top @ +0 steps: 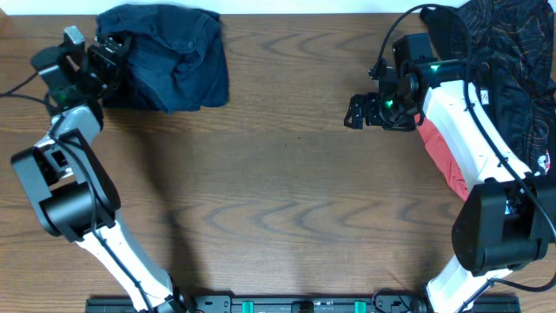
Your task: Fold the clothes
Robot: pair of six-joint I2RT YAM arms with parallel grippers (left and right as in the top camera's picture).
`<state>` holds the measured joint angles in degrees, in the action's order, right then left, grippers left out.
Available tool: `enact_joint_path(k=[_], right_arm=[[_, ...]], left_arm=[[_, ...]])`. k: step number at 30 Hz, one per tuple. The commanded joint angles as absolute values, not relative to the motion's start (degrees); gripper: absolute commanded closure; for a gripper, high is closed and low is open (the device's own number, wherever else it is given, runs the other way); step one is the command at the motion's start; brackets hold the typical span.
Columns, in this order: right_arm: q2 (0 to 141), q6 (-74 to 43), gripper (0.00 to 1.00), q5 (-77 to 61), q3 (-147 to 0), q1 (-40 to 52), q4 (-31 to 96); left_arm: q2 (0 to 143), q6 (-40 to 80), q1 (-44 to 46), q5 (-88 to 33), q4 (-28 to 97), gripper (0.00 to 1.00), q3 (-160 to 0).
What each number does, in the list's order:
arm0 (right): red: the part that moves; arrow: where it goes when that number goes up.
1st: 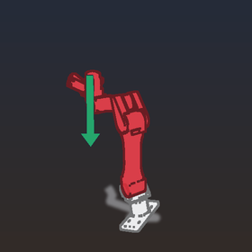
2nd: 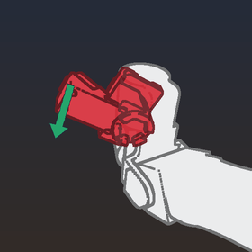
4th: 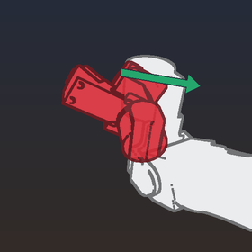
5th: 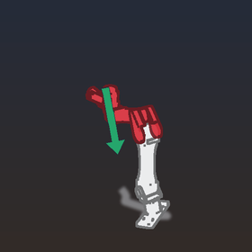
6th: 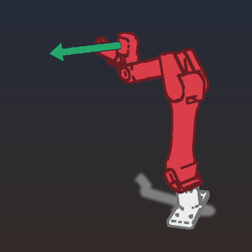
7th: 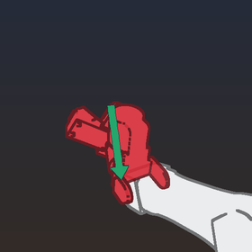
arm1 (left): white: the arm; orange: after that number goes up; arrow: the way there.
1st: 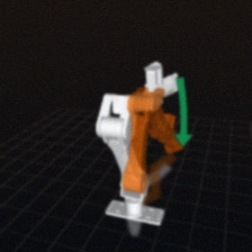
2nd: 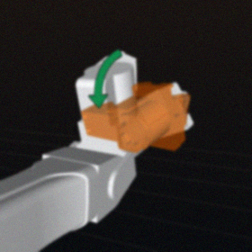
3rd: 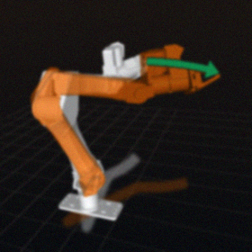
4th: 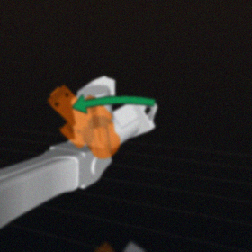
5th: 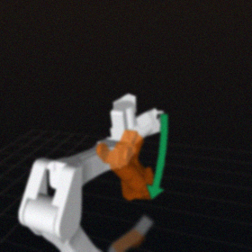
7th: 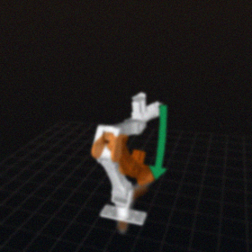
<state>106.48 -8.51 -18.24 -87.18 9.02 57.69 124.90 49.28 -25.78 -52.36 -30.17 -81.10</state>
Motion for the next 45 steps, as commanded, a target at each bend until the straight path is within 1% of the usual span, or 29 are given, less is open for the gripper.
enact_joint_path(k=[1,4,7,10,13,15,17,19,22,25,28,33,37,39,45], right_arm=[[107.2,-8.3,0.07,-18.9,-86.9,9.1,57.4],[107.2,-8.3,0.06,-19.6,-86.9,9.1,57.4],[107.2,-8.3,0.05,-19.7,-86.9,9.1,57.3],[107.2,-8.3,0.04,-19.7,-86.9,9.1,56.9],[107.2,-8.3,0.04,-19.7,-86.9,9.1,56.3],[107.2,-8.3,0.04,-19.8,-86.9,9.1,55.9],[107.2,-8.3,0.04,-19.9,-86.9,9.1,55.9],[107.2,-8.3,0.04,-19.9,-86.9,9.1,55.9],[107.2,-8.3,0.04,-19.9,-86.9,9.1,55.8],[107.2,-8.3,0.04,-19.9,-86.9,9.1,55.7],[107.2,-8.3,0.04,-19.9,-86.9,9.1,55.7],[107.2,-8.3,0.04,-19.9,-86.9,9.1,55.7],[107.2,-8.3,0.04,-19.9,-86.9,9.1,55.7],[107.2,-8.3,0.04,-19.9,-86.9,9.1,55.6],[107.2,-8.3,0.04,-19.9,-86.9,9.1,55.7]], left_arm=[[119.7,48.5,-26.3,-60.1,-30.4,0.08,-82.0],[114.6,47.5,-26.3,-60.0,-29.9,0.02,-82.0],[109.2,44.3,-26.3,-59.9,-26.9,0.02,-82.0],[104.0,37.8,-26.3,-58.9,-20.4,0.02,-82.0],[99.1,26.6,-25.3,-51.4,-9.9,0.02,-82.0],[96.8,19.7,-23.6,-42.4,-2.7,0.02,-82.0],[96.3,14.3,-21.5,-35.4,0.6,0.02,-82.0],[96.8,10.2,-19.1,-28.9,1.3,0.02,-82.0],[98.7,5.5,-15.4,-20.5,-0.2,0.02,-82.0],[102.4,1.2,-11.6,-14.4,-4.7,0.02,-82.0],[107.2,-1.7,-9.3,-12.0,-10.9,0.02,-82.0],[117.8,-1.9,-7.6,-6.3,-25.1,0.02,-82.0],[127.0,-3.4,-7.6,-5.9,-35.1,0.02,-82.7],[131.4,-4.9,-7.5,-6.0,-36.6,0.02,-83.6],[142.1,-8.1,-6.9,-6.0,-35.3,0.02,-85.7]])
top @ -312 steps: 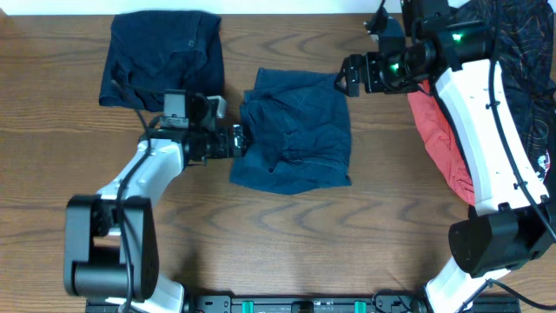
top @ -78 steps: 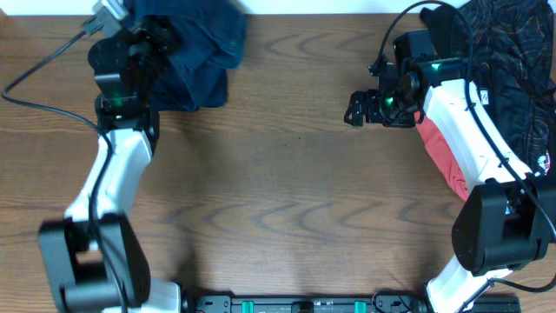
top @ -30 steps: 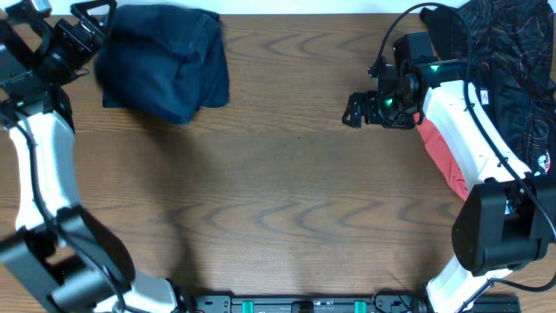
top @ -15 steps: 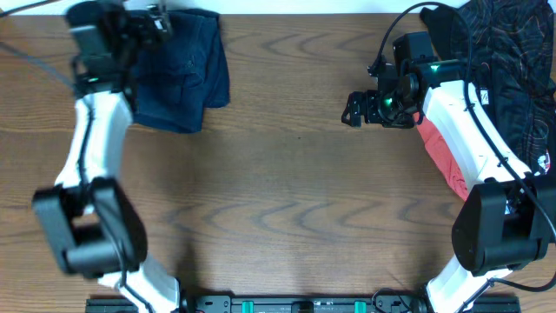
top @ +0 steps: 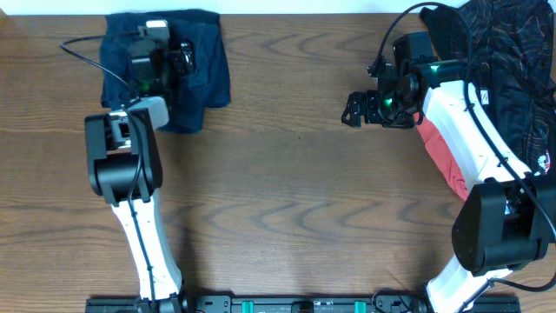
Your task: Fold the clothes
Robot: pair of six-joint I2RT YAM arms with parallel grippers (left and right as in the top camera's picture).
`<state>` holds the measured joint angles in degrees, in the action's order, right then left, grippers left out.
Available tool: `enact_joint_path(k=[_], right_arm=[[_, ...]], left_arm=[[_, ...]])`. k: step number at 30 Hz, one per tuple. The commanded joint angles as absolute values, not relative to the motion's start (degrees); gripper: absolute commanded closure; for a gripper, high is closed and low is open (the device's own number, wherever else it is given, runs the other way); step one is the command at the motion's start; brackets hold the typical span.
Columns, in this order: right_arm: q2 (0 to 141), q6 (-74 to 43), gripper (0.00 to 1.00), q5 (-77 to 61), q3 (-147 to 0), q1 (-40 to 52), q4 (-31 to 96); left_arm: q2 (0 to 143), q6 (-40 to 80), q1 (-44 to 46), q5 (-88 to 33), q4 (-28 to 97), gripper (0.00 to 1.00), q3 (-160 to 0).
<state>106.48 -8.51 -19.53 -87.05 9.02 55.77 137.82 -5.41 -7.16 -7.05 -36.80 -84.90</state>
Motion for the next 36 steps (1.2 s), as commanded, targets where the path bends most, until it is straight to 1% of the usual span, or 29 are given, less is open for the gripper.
enact_joint_path(k=[1,7,9,16,19,21,24,28,31,36], right_arm=[[107.2,-8.3,0.04,-19.9,-86.9,9.1,55.7],[107.2,-8.3,0.04,-19.9,-86.9,9.1,55.9],[107.2,-8.3,0.01,-19.9,-86.9,9.1,55.5],[107.0,-7.5,0.01,-19.9,-88.9,7.9,51.1],[106.1,-3.2,0.01,-19.6,-92.7,7.4,52.1],[105.0,0.1,0.01,-17.8,-96.1,7.1,54.0],[102.5,3.9,0.01,-14.4,-102.3,7.2,59.7],[97.6,7.9,0.01,-13.4,-108.8,7.6,68.5],[93.0,7.8,0.01,-13.5,-110.2,7.6,72.7],[86.0,7.8,0.01,-13.5,-110.2,7.6,77.6]], left_arm=[[143.1,-8.2,-6.7,-5.9,-34.7,0.02,-85.7],[142.5,-8.1,-6.5,-5.9,-31.9,0.02,-85.7],[140.5,-7.2,-6.6,-5.9,-31.4,0.02,-85.7],[125.2,-6.8,-6.7,-5.9,-25.5,0.02,-85.9],[116.4,-6.5,-6.7,-6.0,-20.2,0.02,-85.9],[109.8,-4.3,-6.7,-6.5,-13.8,0.02,-85.8],[100.5,0.1,-6.7,-10.3,-3.7,0.02,-85.8],[91.0,1.8,-6.7,-14.2,5.4,0.02,-85.8],[86.1,1.8,-6.7,-14.1,8.0,0.02,-85.8],[81.5,1.8,-6.7,-14.1,7.9,0.02,-85.8]])
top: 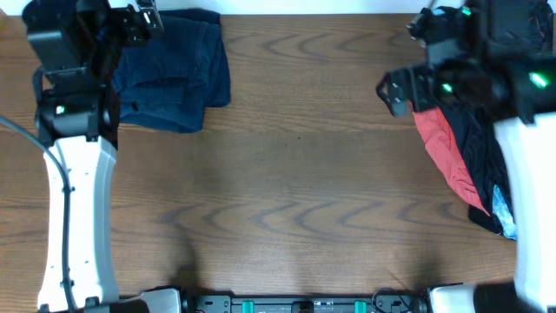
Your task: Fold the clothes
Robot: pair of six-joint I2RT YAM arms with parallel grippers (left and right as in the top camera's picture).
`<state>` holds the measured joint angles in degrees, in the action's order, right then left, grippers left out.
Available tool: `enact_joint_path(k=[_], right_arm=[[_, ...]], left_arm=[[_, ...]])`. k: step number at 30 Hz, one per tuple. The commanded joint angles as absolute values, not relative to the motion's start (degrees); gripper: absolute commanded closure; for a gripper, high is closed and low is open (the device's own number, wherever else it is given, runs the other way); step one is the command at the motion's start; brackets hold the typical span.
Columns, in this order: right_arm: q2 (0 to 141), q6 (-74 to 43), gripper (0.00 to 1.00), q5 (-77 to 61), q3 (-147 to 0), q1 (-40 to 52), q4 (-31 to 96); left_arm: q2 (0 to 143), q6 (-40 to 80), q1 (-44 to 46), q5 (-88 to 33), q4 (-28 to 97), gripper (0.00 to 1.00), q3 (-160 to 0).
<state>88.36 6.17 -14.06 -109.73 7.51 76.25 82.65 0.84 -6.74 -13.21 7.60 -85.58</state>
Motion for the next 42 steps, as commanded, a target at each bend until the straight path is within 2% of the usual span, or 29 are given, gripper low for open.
enact_joint_path(k=[1,7,16,22,25,32,36,42], right_arm=[[84.8,7.8,0.01,-13.5,-110.2,7.6,78.3],[80.9,7.8,0.01,-13.5,-110.2,7.6,79.2],[80.5,7.8,0.01,-14.4,-110.2,7.6,80.5],[79.1,7.8,0.01,-13.7,-105.1,7.7,68.4],[73.5,8.1,0.01,-13.5,-94.7,8.2,56.1],[51.4,8.0,0.01,-13.5,-58.2,7.6,24.8],[39.8,7.8,0.01,-13.5,-41.6,6.1,15.6],[24.5,7.8,0.01,-13.5,-22.4,4.4,8.9]], left_arm=[[81.0,1.8,-6.7,-14.1,7.9,0.02,-85.8],[80.5,1.8,-6.7,-14.1,8.6,0.02,-85.8],[80.5,1.8,-6.7,-14.1,17.5,0.02,-85.8],[80.5,1.8,-6.7,-14.1,24.5,0.02,-85.8],[80.5,1.8,-6.7,-14.1,27.6,0.02,-85.8],[80.5,1.8,-6.7,-14.1,33.8,0.02,-85.8],[80.5,1.8,-6.7,-14.1,36.2,0.02,-85.8],[80.5,1.8,-6.7,-14.1,38.7,0.02,-85.8]])
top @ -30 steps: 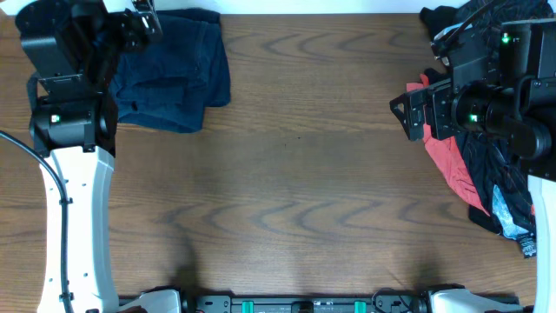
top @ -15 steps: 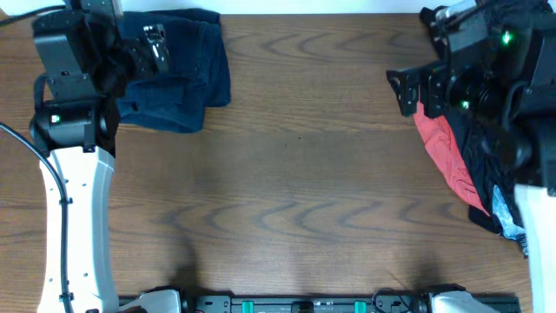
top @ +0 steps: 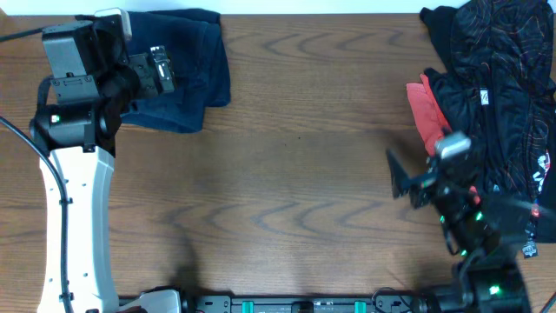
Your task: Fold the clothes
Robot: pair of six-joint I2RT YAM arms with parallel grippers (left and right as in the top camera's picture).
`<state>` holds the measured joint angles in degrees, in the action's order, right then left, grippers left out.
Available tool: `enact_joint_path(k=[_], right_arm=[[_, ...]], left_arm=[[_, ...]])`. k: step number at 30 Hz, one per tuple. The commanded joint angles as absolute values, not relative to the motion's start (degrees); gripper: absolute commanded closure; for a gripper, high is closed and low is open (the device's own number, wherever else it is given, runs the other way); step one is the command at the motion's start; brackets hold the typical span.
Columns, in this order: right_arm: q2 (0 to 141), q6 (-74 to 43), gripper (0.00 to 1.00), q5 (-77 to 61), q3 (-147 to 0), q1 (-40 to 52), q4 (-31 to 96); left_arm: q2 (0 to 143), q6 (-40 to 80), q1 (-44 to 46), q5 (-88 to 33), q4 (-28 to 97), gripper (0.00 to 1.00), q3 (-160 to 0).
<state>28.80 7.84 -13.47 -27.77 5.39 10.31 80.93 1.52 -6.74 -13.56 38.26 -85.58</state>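
A dark blue garment (top: 193,68) lies bunched in a rough folded shape at the table's far left. My left gripper (top: 159,72) hangs above its left part, raised toward the camera; its dark fingers merge with the cloth, so their state is unclear. At the far right lies a pile of black patterned clothes (top: 491,74) with a red garment (top: 426,109) at its left edge. My right gripper (top: 405,181) is at the front right, below the red garment, its fingers spread with nothing between them.
The wooden table (top: 287,191) stretches between the two heaps. The left arm's white link (top: 76,217) runs along the left side. The right arm's body (top: 473,235) overlaps the lower edge of the clothes pile.
My right gripper has gone from high near the red garment's top down toward the front right. My left gripper has shifted right, over the blue garment's left part. The clothes lie as before.
My left gripper was first at the blue garment's left edge, with the cloth spread wide and crumpled. Then it was over the garment's middle and the cloth was narrower. Both arms then stood raised. Now the right one is drawn back to the front.
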Motion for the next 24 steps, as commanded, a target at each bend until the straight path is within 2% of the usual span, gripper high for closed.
enact_joint_path(k=[1,11,24], right_arm=[[22.1,7.8,0.01,-13.5,-19.6,4.3,8.0],[7.6,7.8,0.01,-11.1,-2.5,4.3,0.8],[0.3,7.8,0.01,-8.8,-0.3,3.7,3.4]], left_arm=[[80.5,1.8,-6.7,-14.1,39.0,0.02,-85.8],[80.5,1.8,-6.7,-14.1,40.1,0.02,-85.8],[80.5,1.8,-6.7,-14.1,40.2,0.02,-85.8]])
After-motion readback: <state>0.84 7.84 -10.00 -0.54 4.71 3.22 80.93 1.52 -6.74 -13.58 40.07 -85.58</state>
